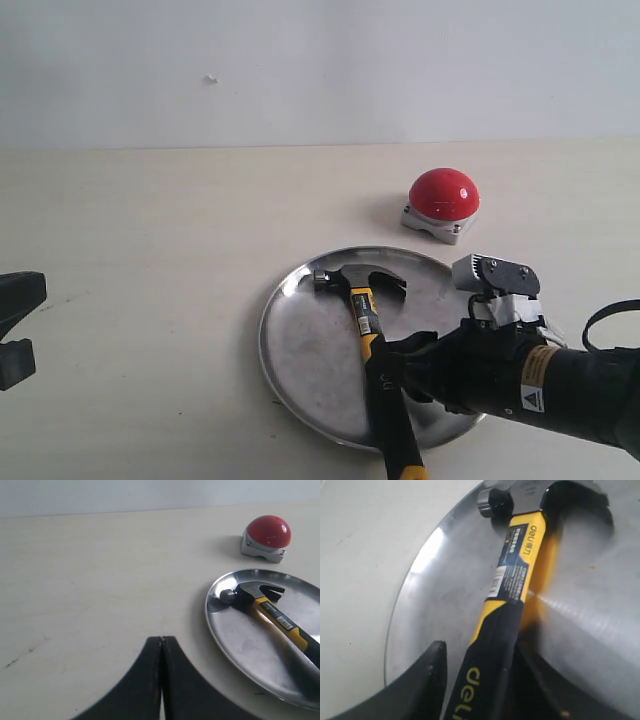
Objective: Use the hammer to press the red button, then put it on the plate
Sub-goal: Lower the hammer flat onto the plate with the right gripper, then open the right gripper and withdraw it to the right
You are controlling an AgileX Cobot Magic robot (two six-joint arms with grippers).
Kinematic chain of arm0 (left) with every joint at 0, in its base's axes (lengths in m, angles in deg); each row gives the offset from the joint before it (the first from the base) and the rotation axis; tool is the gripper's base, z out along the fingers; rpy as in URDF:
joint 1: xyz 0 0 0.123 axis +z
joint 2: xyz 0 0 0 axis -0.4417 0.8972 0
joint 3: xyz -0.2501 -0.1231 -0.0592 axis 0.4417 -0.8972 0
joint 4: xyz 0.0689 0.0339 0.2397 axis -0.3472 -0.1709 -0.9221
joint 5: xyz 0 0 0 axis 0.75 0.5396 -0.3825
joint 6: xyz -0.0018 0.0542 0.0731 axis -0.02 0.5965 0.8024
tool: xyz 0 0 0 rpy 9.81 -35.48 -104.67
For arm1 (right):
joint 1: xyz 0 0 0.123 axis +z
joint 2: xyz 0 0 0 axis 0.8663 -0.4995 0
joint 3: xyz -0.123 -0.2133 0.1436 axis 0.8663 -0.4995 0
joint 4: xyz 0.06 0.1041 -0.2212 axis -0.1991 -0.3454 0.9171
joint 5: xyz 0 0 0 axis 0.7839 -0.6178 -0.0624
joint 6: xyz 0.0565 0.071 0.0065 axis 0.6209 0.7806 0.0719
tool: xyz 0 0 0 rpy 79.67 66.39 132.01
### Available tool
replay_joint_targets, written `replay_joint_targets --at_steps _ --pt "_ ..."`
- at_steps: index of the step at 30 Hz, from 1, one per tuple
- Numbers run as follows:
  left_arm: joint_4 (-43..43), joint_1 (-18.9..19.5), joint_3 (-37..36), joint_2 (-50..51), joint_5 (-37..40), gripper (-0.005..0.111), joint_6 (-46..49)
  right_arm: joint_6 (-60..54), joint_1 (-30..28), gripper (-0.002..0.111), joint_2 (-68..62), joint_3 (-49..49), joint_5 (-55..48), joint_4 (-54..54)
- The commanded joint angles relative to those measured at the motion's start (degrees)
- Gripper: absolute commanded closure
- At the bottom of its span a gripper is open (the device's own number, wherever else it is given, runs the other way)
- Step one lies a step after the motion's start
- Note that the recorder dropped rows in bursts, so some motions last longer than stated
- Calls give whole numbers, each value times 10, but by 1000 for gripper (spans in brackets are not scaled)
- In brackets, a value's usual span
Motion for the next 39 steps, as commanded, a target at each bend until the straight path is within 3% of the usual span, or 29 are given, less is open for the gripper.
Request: replay_joint_targets --at_steps 1,9,14,17,22,30,39 --pt "4 2 -3 -3 -3 107 2 -49 -1 66 26 3 -21 -70" --pt "4 2 -3 -3 -3 107 2 -123 -1 66 204 50 -261 -116" --pt "4 2 -3 -3 -3 107 2 -137 -1 68 312 55 -301 -115" --pt "4 2 -3 -3 -3 107 2 -153 -1 79 385 55 -347 -115" --pt "4 2 -3 -3 -3 107 2 -175 -1 107 514 55 -447 -115" --pt "4 2 -3 -3 -3 107 2 -204 -1 108 661 53 -594 -115" --pt "4 2 -3 -3 -3 107 2 -202 -1 108 687 53 -604 -117"
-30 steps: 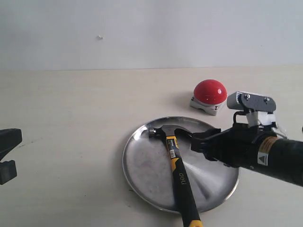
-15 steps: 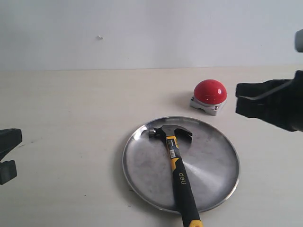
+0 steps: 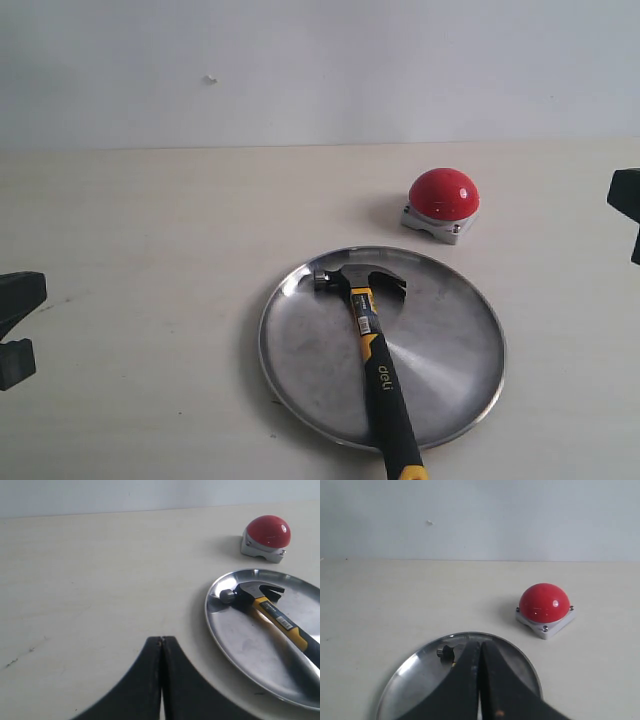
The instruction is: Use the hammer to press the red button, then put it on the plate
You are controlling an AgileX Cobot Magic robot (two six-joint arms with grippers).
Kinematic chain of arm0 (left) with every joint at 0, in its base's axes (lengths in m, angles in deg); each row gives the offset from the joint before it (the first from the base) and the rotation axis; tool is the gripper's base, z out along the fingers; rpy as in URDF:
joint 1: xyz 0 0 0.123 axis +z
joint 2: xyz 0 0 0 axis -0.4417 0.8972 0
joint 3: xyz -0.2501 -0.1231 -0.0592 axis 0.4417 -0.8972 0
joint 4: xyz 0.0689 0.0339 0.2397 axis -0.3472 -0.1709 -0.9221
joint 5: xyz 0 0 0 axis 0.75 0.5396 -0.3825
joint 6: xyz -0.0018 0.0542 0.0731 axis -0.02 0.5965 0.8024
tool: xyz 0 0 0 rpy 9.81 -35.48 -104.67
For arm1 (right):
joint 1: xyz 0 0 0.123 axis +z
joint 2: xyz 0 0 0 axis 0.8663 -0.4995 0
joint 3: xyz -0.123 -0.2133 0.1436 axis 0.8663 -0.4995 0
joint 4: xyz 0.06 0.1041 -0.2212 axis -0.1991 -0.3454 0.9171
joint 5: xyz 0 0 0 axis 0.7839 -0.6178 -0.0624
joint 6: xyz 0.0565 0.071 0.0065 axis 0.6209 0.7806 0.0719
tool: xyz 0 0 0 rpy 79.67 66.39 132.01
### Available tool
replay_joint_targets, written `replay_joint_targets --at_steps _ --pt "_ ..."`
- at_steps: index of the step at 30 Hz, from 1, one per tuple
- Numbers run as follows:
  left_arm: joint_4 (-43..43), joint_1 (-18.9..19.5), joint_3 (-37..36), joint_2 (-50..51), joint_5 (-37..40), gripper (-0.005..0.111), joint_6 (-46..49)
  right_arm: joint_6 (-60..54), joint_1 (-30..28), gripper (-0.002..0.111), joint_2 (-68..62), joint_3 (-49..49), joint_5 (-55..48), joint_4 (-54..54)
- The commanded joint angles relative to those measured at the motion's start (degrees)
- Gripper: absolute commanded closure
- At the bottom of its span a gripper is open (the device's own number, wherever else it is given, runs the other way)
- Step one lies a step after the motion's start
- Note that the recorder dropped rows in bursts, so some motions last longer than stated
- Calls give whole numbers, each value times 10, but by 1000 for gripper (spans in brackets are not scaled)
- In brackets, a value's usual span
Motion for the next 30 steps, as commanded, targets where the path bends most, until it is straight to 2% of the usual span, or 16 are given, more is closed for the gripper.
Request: replay_joint_targets --at_steps 1,14,17,19,22,24,26,30 --pt "4 2 -3 -3 -3 107 2 -5 -1 108 4 1 -1 -2" --pt "4 2 -3 -3 -3 107 2 -4 -1 108 4 1 -1 -2" --pt "4 2 -3 -3 -3 107 2 -38 -5 108 14 1 -10 31" --pt "4 2 -3 -3 -3 107 2 -39 -51 108 51 1 -13 23" --pt "4 2 -3 -3 -3 107 2 -38 -194 108 147 1 -39 -5" --pt "4 2 -3 -3 -3 107 2 -38 -257 108 210 1 -79 -2" --pt "4 2 -3 -3 -3 107 2 -42 -275 108 251 1 -101 0" --pt "4 2 -3 -3 -3 107 2 -73 -274 108 279 1 -112 0"
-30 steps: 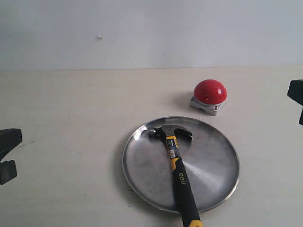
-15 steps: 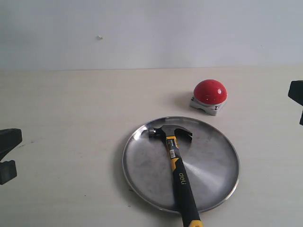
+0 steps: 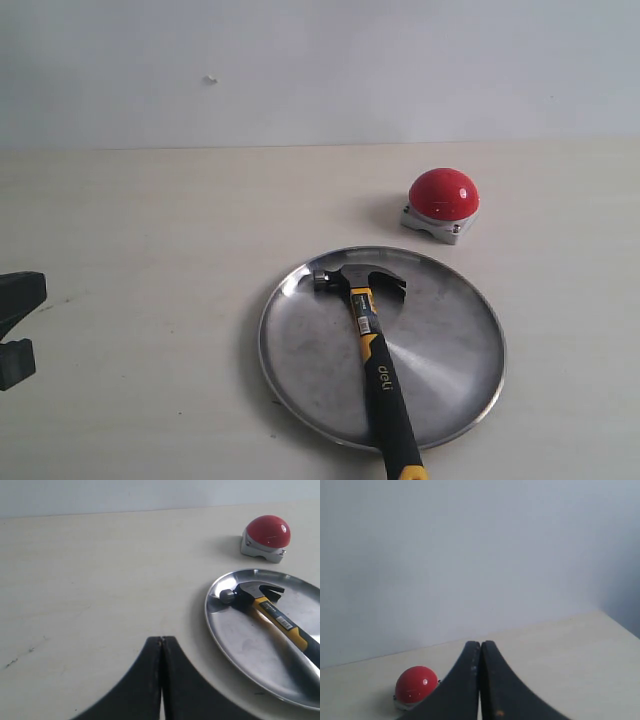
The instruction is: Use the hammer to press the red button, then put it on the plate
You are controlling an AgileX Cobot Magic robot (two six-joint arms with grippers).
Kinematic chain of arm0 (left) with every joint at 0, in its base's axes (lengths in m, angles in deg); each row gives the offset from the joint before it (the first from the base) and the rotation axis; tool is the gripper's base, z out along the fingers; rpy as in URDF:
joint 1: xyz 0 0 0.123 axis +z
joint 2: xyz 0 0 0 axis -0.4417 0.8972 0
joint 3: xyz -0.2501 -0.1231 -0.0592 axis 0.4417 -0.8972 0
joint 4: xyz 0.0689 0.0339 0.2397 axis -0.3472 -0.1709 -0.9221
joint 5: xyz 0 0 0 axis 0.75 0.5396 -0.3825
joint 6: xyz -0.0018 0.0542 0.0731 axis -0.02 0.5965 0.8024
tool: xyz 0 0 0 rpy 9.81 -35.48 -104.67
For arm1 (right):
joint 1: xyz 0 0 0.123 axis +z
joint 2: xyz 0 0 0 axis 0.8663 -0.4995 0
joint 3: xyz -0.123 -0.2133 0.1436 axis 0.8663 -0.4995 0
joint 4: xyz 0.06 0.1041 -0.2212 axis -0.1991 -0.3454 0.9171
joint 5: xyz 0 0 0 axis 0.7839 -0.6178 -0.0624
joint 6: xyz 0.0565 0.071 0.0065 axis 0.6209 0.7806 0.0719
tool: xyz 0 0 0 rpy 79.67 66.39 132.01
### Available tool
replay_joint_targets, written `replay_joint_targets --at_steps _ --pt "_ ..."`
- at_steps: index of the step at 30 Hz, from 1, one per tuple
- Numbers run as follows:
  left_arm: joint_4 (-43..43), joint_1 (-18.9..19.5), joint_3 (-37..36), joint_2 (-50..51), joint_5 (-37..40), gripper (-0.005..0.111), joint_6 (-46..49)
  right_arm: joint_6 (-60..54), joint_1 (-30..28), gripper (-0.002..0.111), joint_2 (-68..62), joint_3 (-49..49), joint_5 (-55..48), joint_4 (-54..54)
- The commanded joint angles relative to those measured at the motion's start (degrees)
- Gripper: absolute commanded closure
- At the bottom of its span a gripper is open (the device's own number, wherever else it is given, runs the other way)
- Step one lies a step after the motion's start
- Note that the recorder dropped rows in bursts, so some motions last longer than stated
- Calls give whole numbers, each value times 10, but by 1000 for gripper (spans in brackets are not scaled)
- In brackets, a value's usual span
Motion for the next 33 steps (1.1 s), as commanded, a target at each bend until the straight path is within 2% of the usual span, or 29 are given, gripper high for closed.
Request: replay_joint_targets --at_steps 1,8,16,18,24,33 --pt "4 2 -3 -3 -3 107 2 -34 -4 108 26 1 -18 1" --pt "4 2 -3 -3 -1 107 2 -48 -4 108 23 -17 -12 1" --pt "4 2 -3 -3 5 107 2 -64 -25 108 77 -94 26 23" --pt "4 2 -3 -3 5 107 2 -92 -26 108 88 -112 26 6" --pt "4 2 -3 -3 5 107 2 -265 -27 108 116 -171 37 -134" --pt "4 2 -3 -3 6 107 2 -277 -28 108 116 -240 74 -149"
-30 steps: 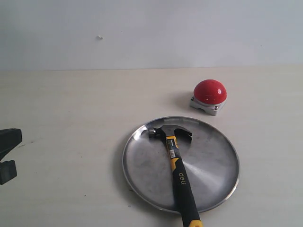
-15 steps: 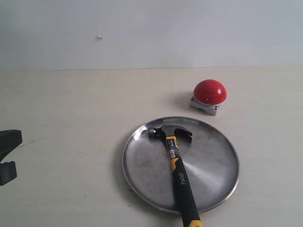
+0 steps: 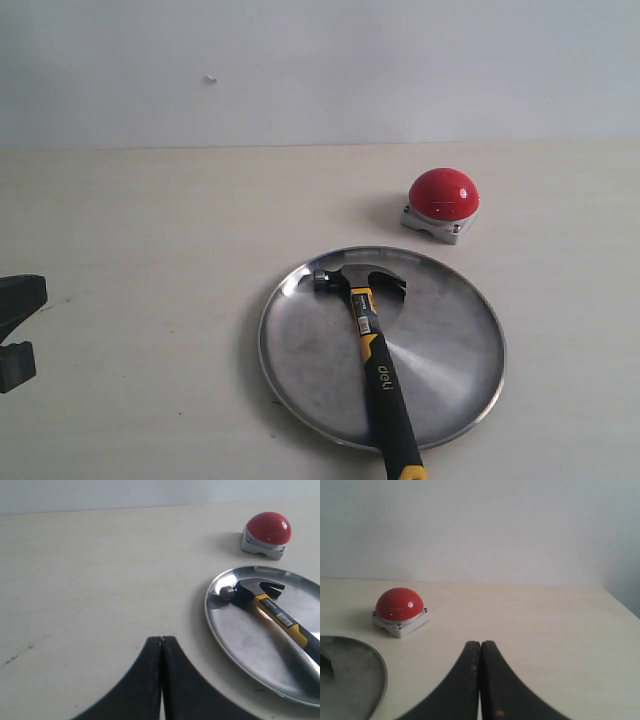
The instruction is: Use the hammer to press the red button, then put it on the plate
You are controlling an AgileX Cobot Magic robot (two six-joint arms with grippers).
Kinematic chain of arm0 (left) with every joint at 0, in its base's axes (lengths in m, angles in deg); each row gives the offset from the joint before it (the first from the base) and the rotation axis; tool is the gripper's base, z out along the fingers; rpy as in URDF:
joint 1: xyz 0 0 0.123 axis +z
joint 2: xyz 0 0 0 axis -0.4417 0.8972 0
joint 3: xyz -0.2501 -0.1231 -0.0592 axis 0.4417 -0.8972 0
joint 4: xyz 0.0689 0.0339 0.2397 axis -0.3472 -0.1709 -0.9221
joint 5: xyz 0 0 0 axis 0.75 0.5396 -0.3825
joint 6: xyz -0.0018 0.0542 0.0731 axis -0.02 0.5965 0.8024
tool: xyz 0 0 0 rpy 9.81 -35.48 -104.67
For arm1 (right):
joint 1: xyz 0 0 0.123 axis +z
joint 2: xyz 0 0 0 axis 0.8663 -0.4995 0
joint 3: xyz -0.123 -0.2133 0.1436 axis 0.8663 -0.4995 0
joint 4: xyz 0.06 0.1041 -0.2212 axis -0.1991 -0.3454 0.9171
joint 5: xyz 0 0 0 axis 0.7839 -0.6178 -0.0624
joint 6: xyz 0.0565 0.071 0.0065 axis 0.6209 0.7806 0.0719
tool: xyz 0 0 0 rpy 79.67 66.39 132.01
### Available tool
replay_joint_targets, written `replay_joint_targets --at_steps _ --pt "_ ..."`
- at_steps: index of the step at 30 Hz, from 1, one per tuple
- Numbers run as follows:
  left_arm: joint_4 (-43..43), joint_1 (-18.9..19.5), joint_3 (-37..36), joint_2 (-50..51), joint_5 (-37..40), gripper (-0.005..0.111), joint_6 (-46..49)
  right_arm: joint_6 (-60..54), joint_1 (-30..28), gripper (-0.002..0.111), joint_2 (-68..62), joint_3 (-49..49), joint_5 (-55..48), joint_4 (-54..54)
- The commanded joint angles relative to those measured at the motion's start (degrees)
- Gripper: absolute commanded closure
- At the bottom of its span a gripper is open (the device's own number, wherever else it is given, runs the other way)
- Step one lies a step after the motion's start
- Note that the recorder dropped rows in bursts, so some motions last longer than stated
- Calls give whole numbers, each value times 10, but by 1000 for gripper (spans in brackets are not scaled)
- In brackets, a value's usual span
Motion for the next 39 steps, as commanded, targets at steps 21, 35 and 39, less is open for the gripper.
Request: replay_joint_targets --at_steps 21,35,39 --pt "4 2 -3 -3 -1 107 2 21 -4 108 3 -36 20 -7" --pt "4 2 -3 -3 -1 107 2 21 -4 108 3 -36 20 -9" --pt "0 9 -3 -5 -1 107 18 21 -4 108 3 -36 20 -7"
